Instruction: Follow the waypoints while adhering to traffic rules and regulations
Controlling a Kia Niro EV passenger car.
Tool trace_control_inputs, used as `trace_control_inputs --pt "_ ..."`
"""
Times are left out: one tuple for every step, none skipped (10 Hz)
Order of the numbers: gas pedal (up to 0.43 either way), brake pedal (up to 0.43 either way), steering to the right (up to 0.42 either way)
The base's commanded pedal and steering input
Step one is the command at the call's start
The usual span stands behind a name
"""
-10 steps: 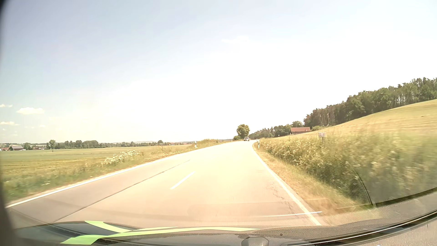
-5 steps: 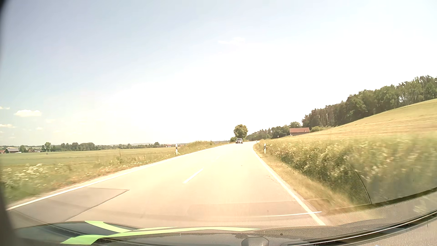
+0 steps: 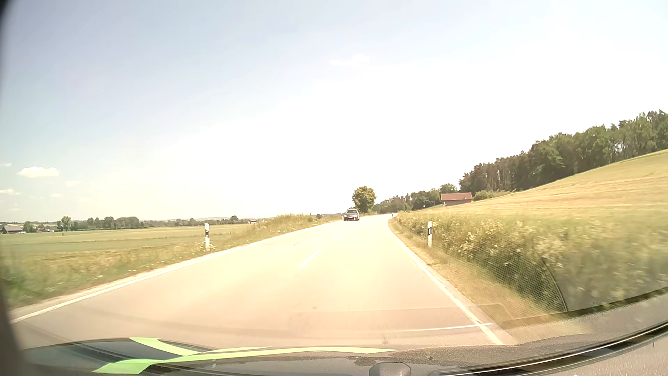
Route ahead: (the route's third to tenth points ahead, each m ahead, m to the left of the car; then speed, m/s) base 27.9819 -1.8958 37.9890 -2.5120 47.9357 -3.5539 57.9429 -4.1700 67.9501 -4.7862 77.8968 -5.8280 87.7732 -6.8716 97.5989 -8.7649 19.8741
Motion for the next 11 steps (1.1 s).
trace_control_inputs --pt "0.189 0.000 0.004" --pt "0.220 0.000 0.004" --pt "0.240 0.000 0.004" --pt "0.240 0.000 0.004" --pt "0.228 0.000 0.005" --pt "0.220 0.000 0.008" --pt "0.220 0.000 0.013" --pt "0.220 0.000 0.015" --pt "0.220 0.000 0.013" --pt "0.220 0.000 0.011" --pt "0.228 0.000 0.010"
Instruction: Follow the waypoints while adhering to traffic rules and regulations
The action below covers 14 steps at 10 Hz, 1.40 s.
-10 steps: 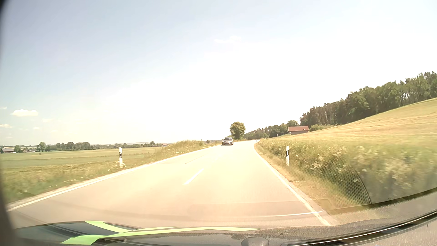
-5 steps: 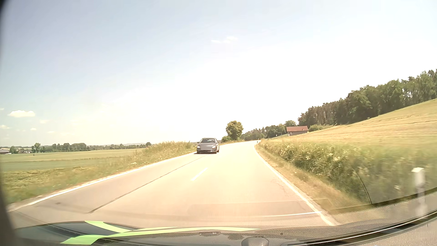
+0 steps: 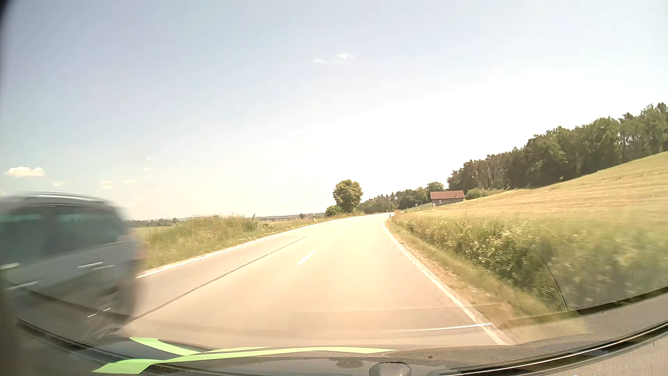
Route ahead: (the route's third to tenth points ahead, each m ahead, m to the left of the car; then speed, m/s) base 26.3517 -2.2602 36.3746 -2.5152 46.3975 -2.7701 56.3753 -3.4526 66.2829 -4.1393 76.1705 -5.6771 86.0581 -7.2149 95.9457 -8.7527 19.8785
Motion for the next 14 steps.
trace_control_inputs --pt "0.240 0.000 0.006" --pt "0.240 0.000 0.002" --pt "0.228 0.000 0.000" --pt "0.169 0.000 0.000" --pt "0.150 0.000 0.002" --pt "0.150 0.000 0.003" --pt "0.150 0.000 0.003" --pt "0.138 0.000 0.003" --pt "0.138 0.000 0.003" --pt "0.138 0.000 0.003" --pt "0.150 0.000 0.003" --pt "0.157 0.000 0.003" --pt "0.169 0.000 0.003" --pt "0.169 0.000 0.003"
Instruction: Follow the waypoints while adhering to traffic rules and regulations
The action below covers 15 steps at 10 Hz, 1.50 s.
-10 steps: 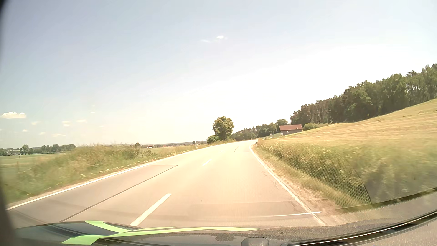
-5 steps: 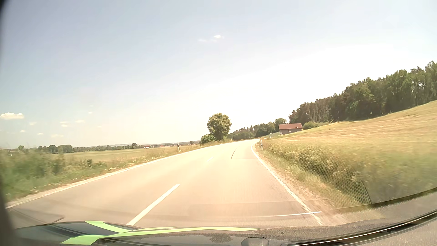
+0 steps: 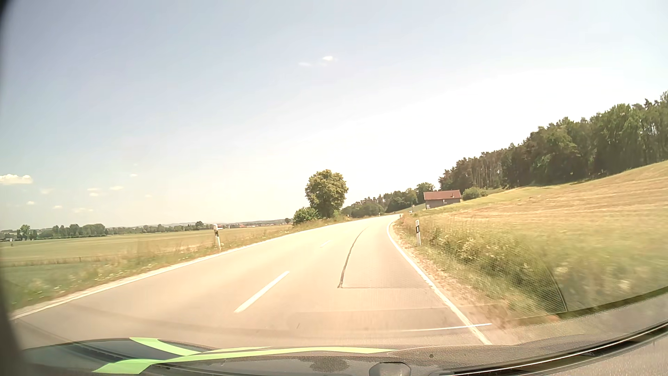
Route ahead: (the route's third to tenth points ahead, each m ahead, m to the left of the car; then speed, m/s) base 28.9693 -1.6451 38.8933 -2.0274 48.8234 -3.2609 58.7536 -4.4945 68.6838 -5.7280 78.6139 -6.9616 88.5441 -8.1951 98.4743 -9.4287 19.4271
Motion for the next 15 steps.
trace_control_inputs --pt "0.169 0.000 0.003" --pt "0.169 0.000 0.003" --pt "0.177 0.000 0.003" --pt "0.189 0.000 0.003" --pt "0.189 0.000 0.004" --pt "0.189 0.000 0.004" --pt "0.197 0.000 0.004" --pt "0.209 0.000 0.004" --pt "0.240 0.000 0.005" --pt "0.248 0.000 0.008" --pt "0.248 0.000 0.010" --pt "0.260 0.000 0.011" --pt "0.260 0.000 0.011" --pt "0.260 0.000 0.011" --pt "0.260 0.000 0.011"
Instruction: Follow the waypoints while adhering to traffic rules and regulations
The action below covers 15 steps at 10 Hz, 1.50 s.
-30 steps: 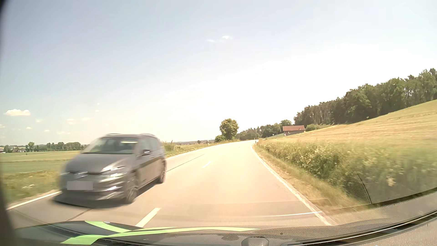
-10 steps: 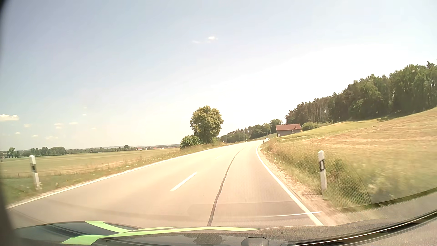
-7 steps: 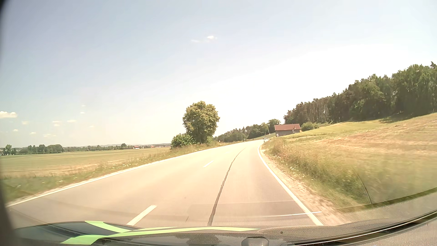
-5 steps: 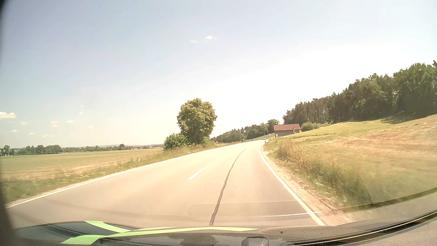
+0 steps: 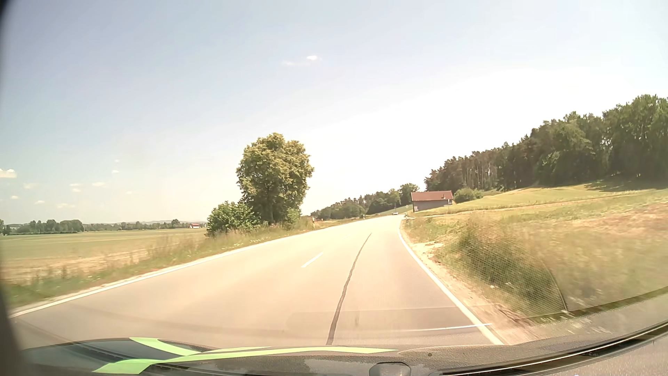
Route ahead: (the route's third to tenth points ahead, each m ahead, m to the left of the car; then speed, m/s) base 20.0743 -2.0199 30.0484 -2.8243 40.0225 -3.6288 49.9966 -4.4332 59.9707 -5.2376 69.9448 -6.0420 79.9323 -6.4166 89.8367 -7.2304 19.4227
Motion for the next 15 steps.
trace_control_inputs --pt "0.240 0.000 0.011" --pt "0.228 0.000 0.012" --pt "0.228 0.000 0.012" --pt "0.228 0.000 0.012" --pt "0.240 0.000 0.012" --pt "0.240 0.000 0.013" --pt "0.248 0.000 0.012" --pt "0.248 0.000 0.012" --pt "0.248 0.000 0.012" --pt "0.248 0.000 0.012" --pt "0.248 0.000 0.012" --pt "0.240 0.000 0.012" --pt "0.228 0.000 0.012" --pt "0.220 0.000 0.012" --pt "0.220 0.000 0.011"
